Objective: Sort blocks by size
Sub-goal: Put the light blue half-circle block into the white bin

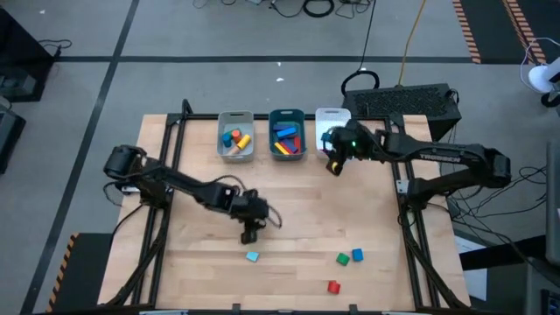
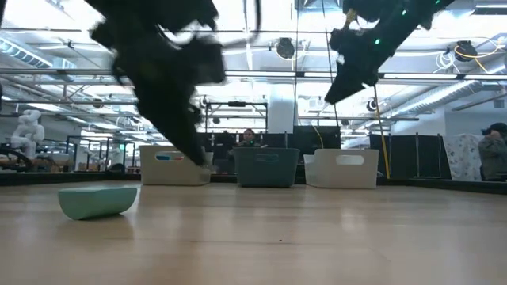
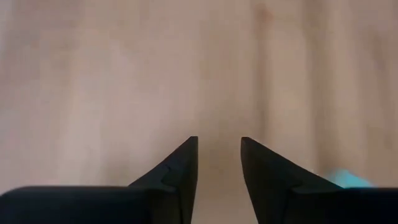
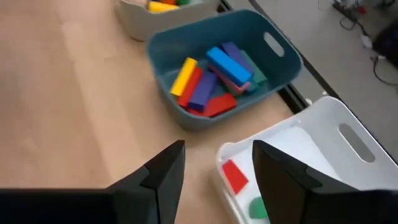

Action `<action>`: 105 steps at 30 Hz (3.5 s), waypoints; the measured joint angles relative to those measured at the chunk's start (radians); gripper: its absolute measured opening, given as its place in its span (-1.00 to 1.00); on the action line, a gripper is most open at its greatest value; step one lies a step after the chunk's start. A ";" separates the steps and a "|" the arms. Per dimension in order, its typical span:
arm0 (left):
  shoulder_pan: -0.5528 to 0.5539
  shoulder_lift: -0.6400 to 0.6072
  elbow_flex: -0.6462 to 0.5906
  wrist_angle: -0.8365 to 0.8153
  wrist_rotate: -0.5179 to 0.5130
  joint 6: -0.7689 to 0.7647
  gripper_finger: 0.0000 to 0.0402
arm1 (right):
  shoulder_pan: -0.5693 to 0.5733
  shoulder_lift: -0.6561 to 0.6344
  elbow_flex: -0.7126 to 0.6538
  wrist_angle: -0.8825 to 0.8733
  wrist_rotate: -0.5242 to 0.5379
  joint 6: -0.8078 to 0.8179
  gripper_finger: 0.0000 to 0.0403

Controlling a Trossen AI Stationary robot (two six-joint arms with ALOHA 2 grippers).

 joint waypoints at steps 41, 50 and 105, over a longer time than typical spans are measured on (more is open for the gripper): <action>-0.341 0.134 0.000 0.057 -0.139 0.051 -0.31 | 0.592 0.187 -0.001 0.125 0.248 0.251 -0.15; -0.292 0.138 -0.002 0.106 -0.152 0.058 -0.33 | 0.693 0.353 -0.001 0.233 0.241 0.070 -0.15; 0.074 0.136 -0.002 0.569 0.261 0.077 0.23 | 0.729 0.587 0.000 0.680 0.295 -0.421 -0.73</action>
